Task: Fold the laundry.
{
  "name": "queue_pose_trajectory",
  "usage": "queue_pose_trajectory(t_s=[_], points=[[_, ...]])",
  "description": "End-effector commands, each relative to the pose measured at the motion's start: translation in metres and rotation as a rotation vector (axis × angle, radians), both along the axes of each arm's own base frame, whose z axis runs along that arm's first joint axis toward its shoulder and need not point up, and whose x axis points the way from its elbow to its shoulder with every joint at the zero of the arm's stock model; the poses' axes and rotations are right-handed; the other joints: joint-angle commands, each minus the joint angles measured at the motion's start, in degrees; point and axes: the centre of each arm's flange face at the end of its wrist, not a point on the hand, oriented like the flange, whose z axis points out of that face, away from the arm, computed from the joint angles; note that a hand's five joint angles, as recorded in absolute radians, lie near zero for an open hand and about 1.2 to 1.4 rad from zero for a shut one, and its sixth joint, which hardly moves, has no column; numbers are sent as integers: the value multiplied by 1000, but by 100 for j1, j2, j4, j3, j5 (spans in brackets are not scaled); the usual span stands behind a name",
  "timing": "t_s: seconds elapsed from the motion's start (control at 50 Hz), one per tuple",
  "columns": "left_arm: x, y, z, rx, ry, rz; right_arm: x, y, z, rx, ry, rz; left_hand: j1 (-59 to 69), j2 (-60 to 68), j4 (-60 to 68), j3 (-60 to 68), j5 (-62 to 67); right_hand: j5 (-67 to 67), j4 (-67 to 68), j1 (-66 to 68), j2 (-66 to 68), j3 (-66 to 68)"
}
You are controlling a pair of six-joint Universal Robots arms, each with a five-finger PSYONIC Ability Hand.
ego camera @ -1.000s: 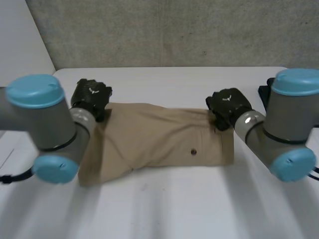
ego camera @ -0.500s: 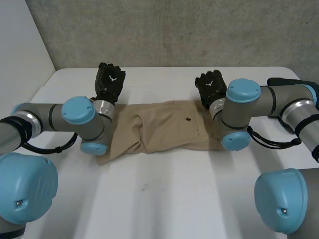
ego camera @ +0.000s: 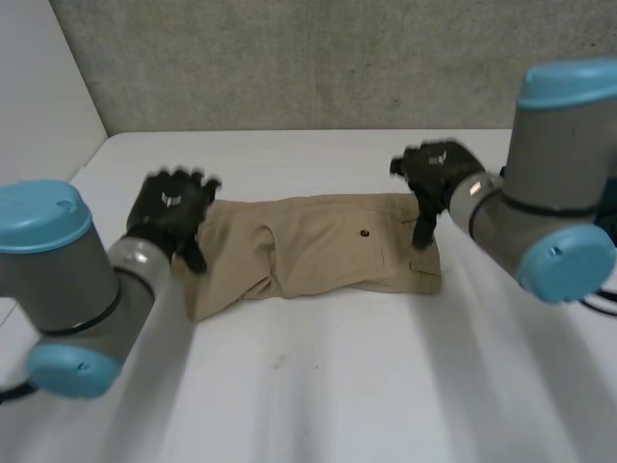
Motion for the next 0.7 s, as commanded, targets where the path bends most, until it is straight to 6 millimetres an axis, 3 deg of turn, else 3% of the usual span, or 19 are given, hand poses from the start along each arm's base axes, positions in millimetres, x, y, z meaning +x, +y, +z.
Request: queue_pose_trajectory(t_s=[0.02, 0.18, 0.28, 0.36, 0.56, 0.7], points=[[18, 37, -27, 344, 99, 41, -20, 22, -59, 205, -78, -16, 1663, 1576, 1620, 1582, 1556, -155, -150, 36, -56, -24], [14, 11, -49, 282, 121, 59, -24, 27, -84, 211, -103, -33, 1780, 1693, 1737, 1699, 1673, 369, 374, 560, 467, 500], [13, -7, -65, 257, 124, 93, -23, 22, -93, 181, -114, -37, 4800, 4713, 4757, 4719, 4693, 537, 542, 728, 636, 668], [13, -15, -63, 222, 97, 112, -21, 18, -102, 174, -116, -35, 6318, 6232, 6275, 6237, 6212, 1042, 1047, 1233, 1140, 1173], [18, -35, -49, -12, -82, 110, -16, -1, -119, 124, -108, -74, 6407, 6320, 6364, 6326, 6300, 2117, 2122, 2308, 2216, 2248], [21, -41, -53, -63, -180, 105, -14, -10, -125, 105, -95, -104, 5987, 5901, 5944, 5906, 5880, 2740, 2745, 2931, 2839, 2871]])
